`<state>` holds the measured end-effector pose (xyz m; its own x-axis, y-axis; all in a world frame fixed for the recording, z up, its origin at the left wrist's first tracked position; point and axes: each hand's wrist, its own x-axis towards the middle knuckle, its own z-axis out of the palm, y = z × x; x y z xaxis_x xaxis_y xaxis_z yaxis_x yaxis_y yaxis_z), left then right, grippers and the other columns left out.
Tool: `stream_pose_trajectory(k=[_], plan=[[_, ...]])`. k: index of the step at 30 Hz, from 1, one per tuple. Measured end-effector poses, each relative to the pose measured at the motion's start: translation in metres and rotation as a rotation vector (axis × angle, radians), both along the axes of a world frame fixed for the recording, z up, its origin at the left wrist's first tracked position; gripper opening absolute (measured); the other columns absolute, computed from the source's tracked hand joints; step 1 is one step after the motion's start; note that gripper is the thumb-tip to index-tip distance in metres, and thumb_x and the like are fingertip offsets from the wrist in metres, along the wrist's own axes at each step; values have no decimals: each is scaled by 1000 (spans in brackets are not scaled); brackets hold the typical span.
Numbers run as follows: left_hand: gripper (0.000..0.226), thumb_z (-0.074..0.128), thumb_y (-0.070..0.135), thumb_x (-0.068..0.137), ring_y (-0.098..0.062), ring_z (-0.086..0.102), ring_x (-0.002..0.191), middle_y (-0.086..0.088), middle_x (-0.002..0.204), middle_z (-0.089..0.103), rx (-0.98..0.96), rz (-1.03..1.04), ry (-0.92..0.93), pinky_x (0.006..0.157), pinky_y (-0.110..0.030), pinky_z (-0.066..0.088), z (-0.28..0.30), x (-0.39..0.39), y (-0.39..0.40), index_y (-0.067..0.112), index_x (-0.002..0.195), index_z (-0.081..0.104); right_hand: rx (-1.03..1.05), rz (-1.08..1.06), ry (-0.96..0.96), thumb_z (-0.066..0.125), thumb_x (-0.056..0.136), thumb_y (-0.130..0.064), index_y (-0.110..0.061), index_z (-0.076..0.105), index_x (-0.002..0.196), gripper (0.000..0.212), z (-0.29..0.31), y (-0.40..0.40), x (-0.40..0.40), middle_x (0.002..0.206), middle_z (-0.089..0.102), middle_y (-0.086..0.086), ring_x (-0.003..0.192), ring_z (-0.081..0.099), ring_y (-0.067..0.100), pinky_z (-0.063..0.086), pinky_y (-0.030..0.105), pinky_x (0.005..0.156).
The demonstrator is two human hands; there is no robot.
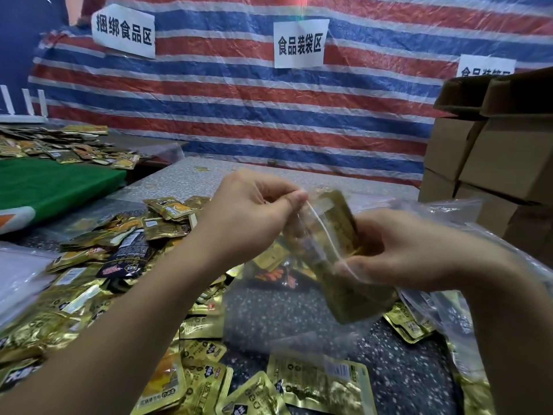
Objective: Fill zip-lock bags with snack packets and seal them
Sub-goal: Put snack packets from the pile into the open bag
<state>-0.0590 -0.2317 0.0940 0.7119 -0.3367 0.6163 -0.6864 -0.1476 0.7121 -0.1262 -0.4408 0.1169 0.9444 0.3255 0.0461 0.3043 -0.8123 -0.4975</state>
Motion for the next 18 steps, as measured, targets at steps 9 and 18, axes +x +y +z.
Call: stream_pose_trajectory(k=[9,18], plan=[[17,62,17,95,-8,69,64,2,72,72,-94,57,-26,60,-19,54,0,5,4,15,85,75,51,-148,-387,59,90,-37,-24,70,78,20,-4,6,7,68,68,-4,58,59,3,45,21,55],[22,55,18,100,-14,69,64,0,74,72,-295,118,54,58,-22,55,4,10,11,13,84,69,755,-96,-561,41,103,-38,-15,65,80,40,-4,7,14,73,70,4,71,69,20,58,29,69]])
